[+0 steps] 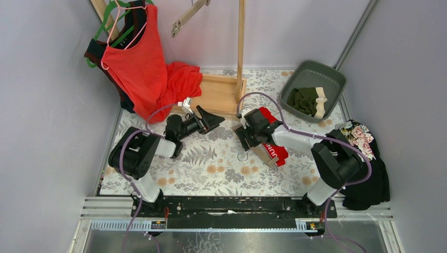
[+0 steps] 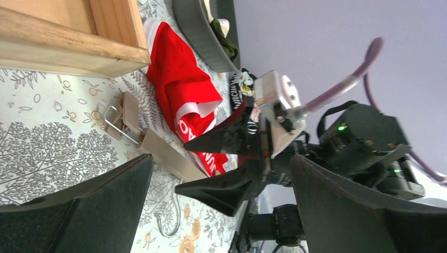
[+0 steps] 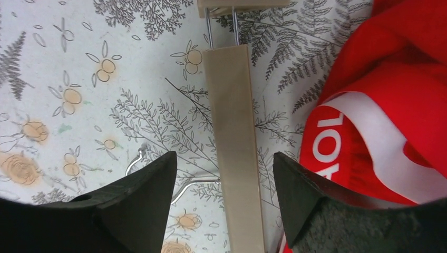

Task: Clip the underwear to the hanger
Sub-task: Open the clamp at the hanger.

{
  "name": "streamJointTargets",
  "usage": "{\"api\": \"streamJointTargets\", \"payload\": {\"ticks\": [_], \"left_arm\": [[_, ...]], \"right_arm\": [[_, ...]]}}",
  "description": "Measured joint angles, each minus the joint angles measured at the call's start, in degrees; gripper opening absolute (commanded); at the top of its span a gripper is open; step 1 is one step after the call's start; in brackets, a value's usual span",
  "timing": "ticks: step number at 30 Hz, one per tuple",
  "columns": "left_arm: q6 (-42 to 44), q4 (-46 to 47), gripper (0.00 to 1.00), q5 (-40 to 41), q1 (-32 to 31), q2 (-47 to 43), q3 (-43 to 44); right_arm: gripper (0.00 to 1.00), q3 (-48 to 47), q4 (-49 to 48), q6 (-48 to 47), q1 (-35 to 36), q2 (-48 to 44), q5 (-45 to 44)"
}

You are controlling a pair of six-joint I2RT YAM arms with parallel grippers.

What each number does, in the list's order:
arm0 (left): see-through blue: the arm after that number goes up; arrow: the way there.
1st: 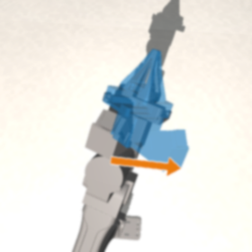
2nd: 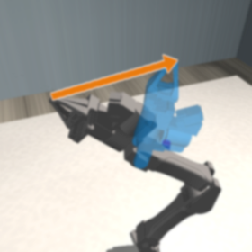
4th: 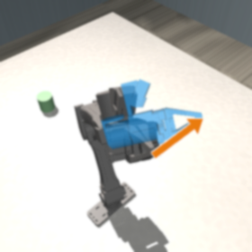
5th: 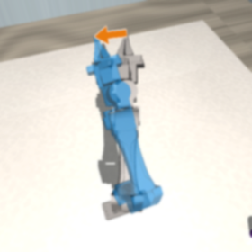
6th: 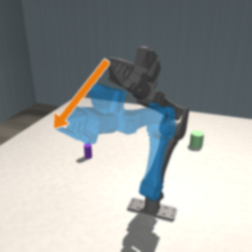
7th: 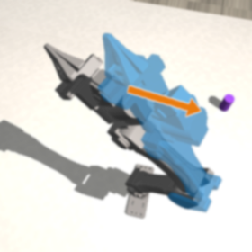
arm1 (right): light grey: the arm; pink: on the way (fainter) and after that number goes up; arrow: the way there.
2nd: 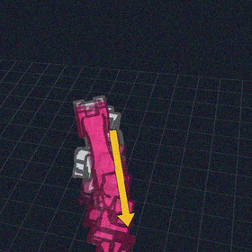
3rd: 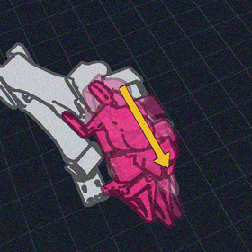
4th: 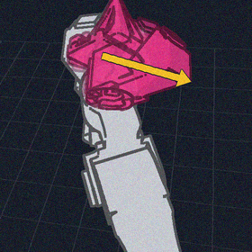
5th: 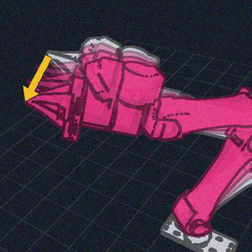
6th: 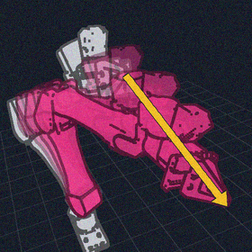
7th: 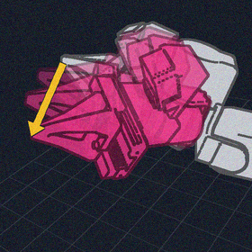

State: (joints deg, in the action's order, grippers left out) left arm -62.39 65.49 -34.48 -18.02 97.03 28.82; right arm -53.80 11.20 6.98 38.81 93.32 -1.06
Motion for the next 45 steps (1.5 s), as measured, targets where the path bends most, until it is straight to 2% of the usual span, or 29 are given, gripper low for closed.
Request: {"api": "streamJointTargets", "payload": {"ticks": [8, 17, 20, 22, 28, 35, 45], "left_arm": [[-9.44, 14.14, 1.00, -2.64, 1.97, 6.25, -2.40], [-11.54, 17.64, 1.00, -3.30, 2.08, 6.40, -2.71], [-11.54, 17.66, 1.00, -3.30, 2.08, 6.43, -2.71], [-11.63, 17.86, 1.00, -3.28, 2.08, 6.67, -2.69], [-13.20, 19.89, 1.00, -3.26, 2.08, 9.38, -2.71], [-12.96, 19.02, 1.00, -1.55, 1.01, 9.42, -3.17], [-2.99, -1.64, 1.00, 5.25, -2.93, -0.81, -0.44]], "right_arm": [[0.69, 1.68, -2.75, 1.07, 1.22, 3.41, -3.34], [0.26, 2.40, -6.16, 2.97, 1.31, 3.85, -4.96], [0.09, 2.99, -7.48, 3.80, 1.31, 3.78, -5.27], [0.01, 3.45, -8.15, 4.48, 1.31, 3.52, -5.40], [0.00, 6.14, -8.46, 8.52, 2.19, 0.39, -6.75], [0.00, 4.76, -5.07, 15.76, 8.74, -3.13, -11.80], [0.00, -1.05, -0.48, 27.47, 11.89, -2.99, -16.59]]}}
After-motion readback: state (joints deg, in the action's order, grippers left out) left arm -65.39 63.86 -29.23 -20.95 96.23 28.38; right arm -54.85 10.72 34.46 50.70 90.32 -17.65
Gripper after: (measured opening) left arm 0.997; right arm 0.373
